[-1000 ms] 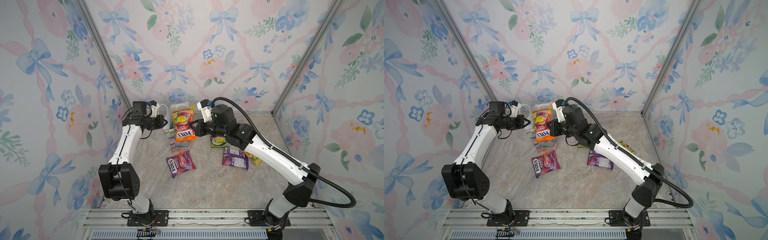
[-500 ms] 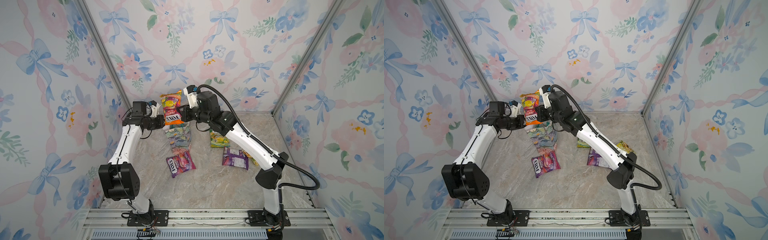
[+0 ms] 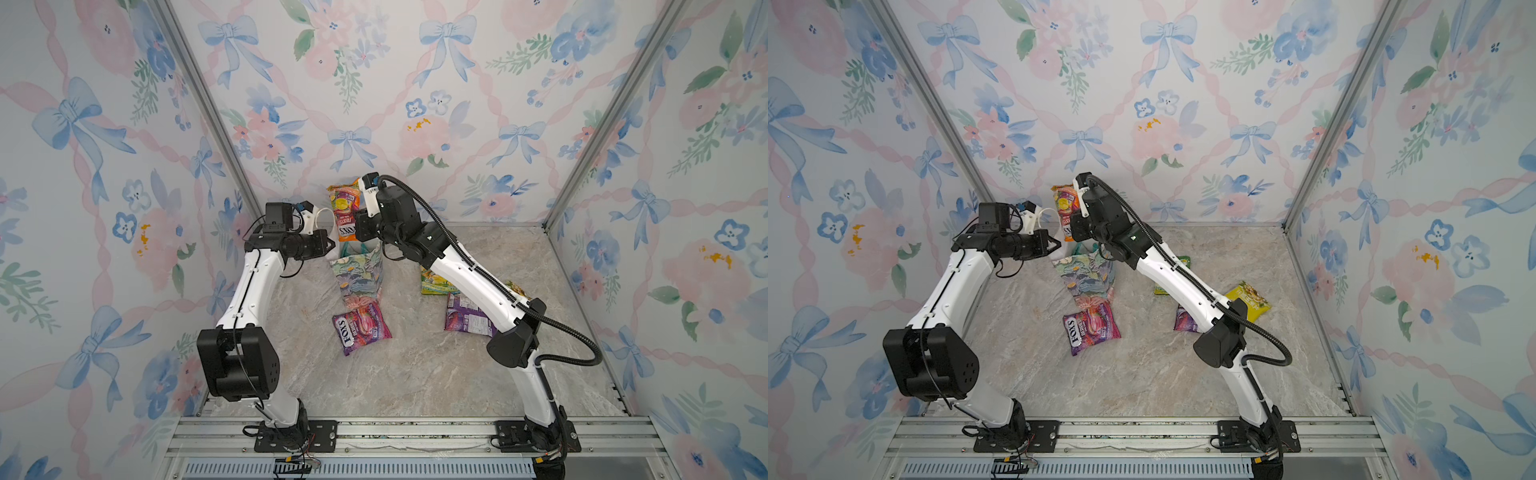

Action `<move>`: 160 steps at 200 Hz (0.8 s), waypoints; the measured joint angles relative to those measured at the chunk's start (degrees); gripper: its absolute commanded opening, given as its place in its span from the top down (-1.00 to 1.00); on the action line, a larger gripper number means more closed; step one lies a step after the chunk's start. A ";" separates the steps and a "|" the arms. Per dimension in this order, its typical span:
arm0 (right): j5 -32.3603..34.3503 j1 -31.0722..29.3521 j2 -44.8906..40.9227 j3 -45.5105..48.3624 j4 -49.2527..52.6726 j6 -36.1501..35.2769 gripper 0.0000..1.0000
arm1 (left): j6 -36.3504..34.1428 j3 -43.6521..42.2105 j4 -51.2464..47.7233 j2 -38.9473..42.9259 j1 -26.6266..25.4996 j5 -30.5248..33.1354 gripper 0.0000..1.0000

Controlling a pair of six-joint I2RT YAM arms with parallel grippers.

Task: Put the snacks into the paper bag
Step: 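Lower the orange packet into the bag and open the right gripper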

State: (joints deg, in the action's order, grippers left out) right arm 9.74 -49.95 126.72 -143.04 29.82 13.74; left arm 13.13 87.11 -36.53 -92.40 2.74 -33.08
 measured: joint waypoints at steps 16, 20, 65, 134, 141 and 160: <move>3.13 -0.55 0.24 0.00 0.94 -2.27 1.00 | 0.00 0.00 0.00 0.00 0.00 0.00 1.00; 3.89 -0.72 0.28 0.00 1.20 -2.71 1.00 | 0.00 0.00 0.00 0.00 0.00 0.00 1.00; 10.40 -1.81 0.28 0.04 3.08 -7.43 1.00 | 0.00 0.00 0.00 0.00 0.00 -0.02 1.00; 11.28 -1.86 0.28 1.99 3.87 -7.76 1.00 | 0.00 0.00 0.00 0.00 0.00 -0.07 1.00; 10.84 -1.86 0.28 1.99 3.93 -7.26 1.00 | 0.00 0.00 0.00 0.00 0.00 -0.09 1.00; 9.51 -1.86 0.28 1.99 4.02 -5.73 1.00 | 0.00 0.00 0.00 0.00 0.00 -0.24 1.00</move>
State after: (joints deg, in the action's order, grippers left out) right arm 19.25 -51.81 127.00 -141.05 33.85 8.01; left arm 13.13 87.11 -36.53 -92.40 2.74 -33.32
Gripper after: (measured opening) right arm 0.046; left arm 0.048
